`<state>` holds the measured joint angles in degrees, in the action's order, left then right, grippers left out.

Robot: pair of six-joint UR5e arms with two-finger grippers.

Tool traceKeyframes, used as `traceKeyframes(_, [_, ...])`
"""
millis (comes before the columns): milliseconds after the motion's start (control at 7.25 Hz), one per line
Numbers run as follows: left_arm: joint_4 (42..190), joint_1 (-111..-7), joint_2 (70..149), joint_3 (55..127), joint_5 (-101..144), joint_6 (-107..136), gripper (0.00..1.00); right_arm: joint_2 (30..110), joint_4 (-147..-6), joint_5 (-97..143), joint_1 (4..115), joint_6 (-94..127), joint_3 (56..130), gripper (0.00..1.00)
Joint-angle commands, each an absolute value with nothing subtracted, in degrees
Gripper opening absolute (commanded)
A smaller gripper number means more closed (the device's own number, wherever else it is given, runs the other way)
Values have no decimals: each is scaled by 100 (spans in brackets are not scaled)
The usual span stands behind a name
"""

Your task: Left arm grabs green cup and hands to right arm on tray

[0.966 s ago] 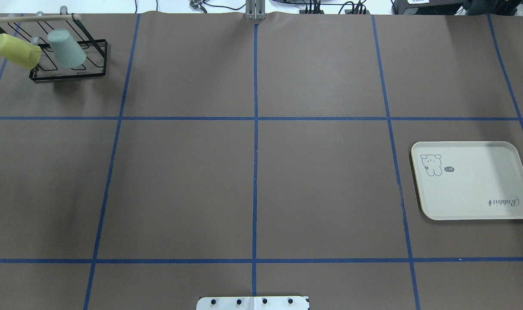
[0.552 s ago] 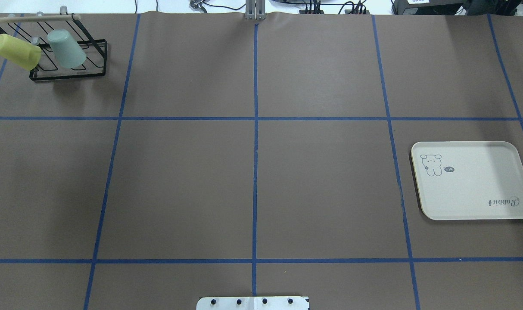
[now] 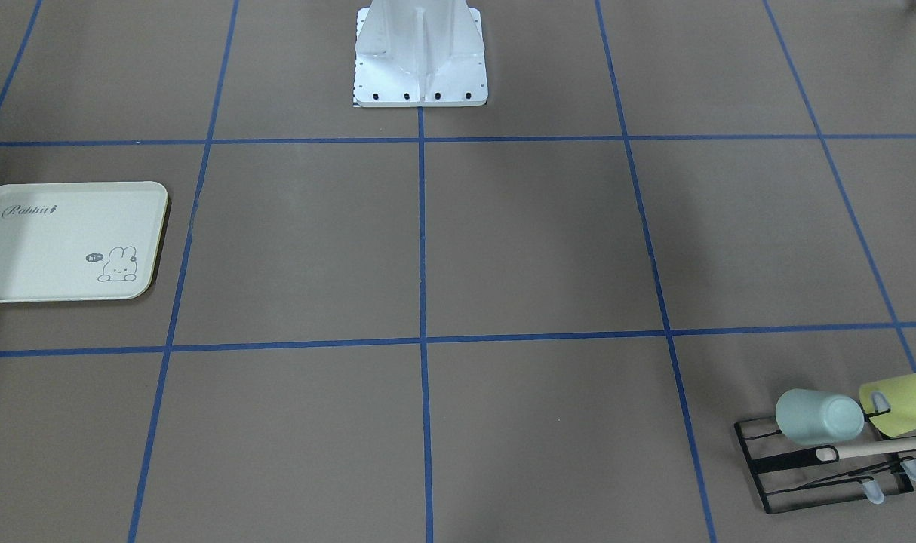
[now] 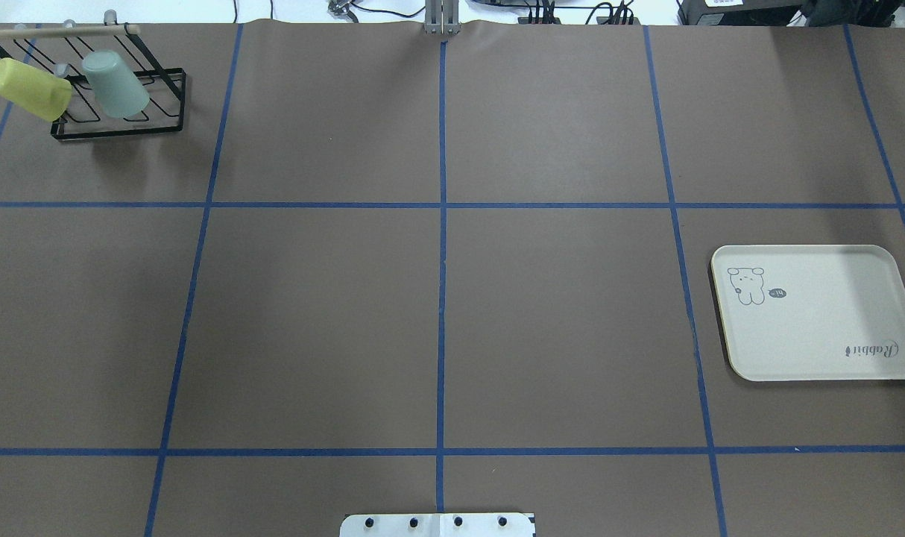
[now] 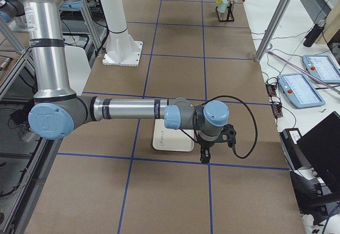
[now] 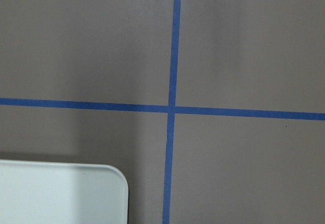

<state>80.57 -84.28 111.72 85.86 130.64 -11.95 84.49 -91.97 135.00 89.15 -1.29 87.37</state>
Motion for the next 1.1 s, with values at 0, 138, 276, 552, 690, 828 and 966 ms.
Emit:
traceKeyframes(0, [8550,-8315,11241,8726,13104,191,100,8438,-9193,13500,8912,-132,8771,100])
traceKeyframes(138, [9274,-8288,11163,8728,13113,811,100,8446,-9193,13500,8912,-132,8789,100])
traceKeyframes(276, [9847,-8262,11145,8701,13105,1374,100,8446,-9193,13509,8912,-132,8798,100])
traceKeyframes(552, [10186,-7955,11136,8692,13069,2165,100,8438,-9193,13500,8912,-132,8798,100])
traceKeyframes(690, [10369,-7885,11144,8692,13052,2571,100,8438,-9193,13500,8912,-132,8815,100])
traceKeyframes(828, [10502,-7823,11145,8692,13043,3106,100,8437,-9193,13500,8912,-123,8815,100])
traceKeyframes(966, [10816,-7648,11171,8701,12930,3868,100,8437,-9202,13500,8912,-132,8815,100])
